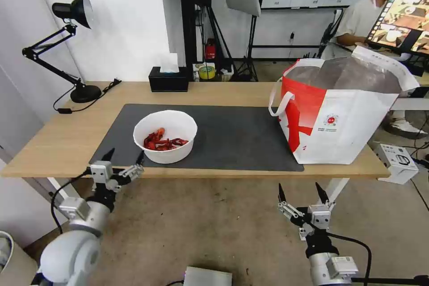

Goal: Pick up the trash from the table and place it into the takeout bag.

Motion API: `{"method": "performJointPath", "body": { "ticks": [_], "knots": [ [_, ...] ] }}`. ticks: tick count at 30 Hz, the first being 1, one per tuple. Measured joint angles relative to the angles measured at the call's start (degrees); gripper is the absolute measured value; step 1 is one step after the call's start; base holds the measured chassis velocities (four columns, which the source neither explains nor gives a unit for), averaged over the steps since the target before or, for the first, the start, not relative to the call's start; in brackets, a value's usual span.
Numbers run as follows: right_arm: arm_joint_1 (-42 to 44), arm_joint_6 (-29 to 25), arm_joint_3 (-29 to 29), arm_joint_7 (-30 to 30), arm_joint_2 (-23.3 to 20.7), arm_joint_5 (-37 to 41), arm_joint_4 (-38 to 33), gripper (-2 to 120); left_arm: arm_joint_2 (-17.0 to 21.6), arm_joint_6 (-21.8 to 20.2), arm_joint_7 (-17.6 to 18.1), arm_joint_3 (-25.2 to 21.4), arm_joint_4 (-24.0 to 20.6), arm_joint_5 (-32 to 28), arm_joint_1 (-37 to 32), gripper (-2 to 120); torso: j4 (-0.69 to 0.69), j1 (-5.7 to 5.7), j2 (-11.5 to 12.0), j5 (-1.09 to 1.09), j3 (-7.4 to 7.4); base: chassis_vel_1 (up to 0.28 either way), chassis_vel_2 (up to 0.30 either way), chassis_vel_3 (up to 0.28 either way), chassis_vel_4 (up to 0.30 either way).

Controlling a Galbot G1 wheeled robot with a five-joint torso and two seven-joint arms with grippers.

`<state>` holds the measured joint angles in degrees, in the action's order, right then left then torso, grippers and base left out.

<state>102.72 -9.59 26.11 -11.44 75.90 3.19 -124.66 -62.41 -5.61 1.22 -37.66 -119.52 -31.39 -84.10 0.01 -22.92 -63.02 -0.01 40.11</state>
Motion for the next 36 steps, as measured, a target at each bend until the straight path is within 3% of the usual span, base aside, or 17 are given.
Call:
{"method": "performJointPath", "body": {
  "ticks": [1, 4, 5, 8, 10, 15, 23, 30, 36],
  "knots": [
    [0.0, 0.0, 0.0, 0.0, 0.0, 0.0, 0.0, 100, 0.0, 0.0, 0.0, 0.0, 0.0, 0.0, 0.0, 100, 0.00, 0.00, 0.0, 0.00, 0.00, 0.000, 0.000, 0.000, 0.000],
    [0.0, 0.0, 0.0, 0.0, 0.0, 0.0, 0.0, 100, 6.2, -1.4, 1.2, 1.4, 2.8, -5.4, 4.3, 100, 0.00, -0.01, 0.0, -0.01, 0.00, 0.000, 0.000, 0.000, 0.000],
    [0.0, 0.0, 0.0, 0.0, 0.0, 0.0, 0.0, 100, 6.2, -1.4, 1.2, 1.4, 2.8, -5.4, 4.3, 100, 0.00, -0.01, 0.0, -0.01, 0.00, 0.000, 0.000, 0.000, 0.000],
    [0.0, 0.0, 0.0, 0.0, 0.0, 0.0, 0.0, 100, 11.6, -2.4, 1.7, 4.1, 5.8, -11.1, 9.9, 100, 0.00, 0.00, 0.0, -0.01, 0.00, 0.000, 0.000, 0.000, 0.000],
    [0.0, 0.0, 0.0, 0.0, 0.0, 0.0, 0.0, 100, 12.5, -2.6, 1.8, 4.7, 6.5, -12.1, 11.1, 100, 0.00, 0.00, 0.0, -0.01, 0.01, 0.000, 0.000, 0.000, 0.000],
    [0.0, 0.0, 0.0, 0.0, 0.0, 0.1, 0.0, 100, 18.6, -3.7, 2.3, 11.1, 11.8, -18.2, 20.8, 100, -0.01, 0.00, 0.0, 0.01, 0.01, 0.000, 0.000, 0.000, 0.000],
    [0.0, 0.0, 0.0, 0.0, 0.0, 0.1, 0.0, 100, 21.8, -7.6, 2.9, 16.9, 16.2, -24.2, 28.3, 100, -0.01, -0.01, 0.0, 0.00, 0.01, 0.000, 0.000, 0.000, 0.000],
    [0.0, 0.0, 0.0, 0.0, 0.0, 0.1, 0.0, 100, 25.1, -18.8, 1.9, 25.2, 22.4, -28.2, 40.1, 100, 0.00, 0.00, 0.0, 0.01, 0.00, 0.000, 0.000, 0.000, 0.000],
    [0.0, 0.0, 0.0, 0.0, 0.0, 0.1, 0.0, 100, 25.2, -22.9, 1.8, 29.2, 24.8, -29.9, 45.6, 100, -0.01, 0.00, 0.0, 0.01, 0.01, 0.000, 0.000, 0.000, 0.000]
  ]
}}
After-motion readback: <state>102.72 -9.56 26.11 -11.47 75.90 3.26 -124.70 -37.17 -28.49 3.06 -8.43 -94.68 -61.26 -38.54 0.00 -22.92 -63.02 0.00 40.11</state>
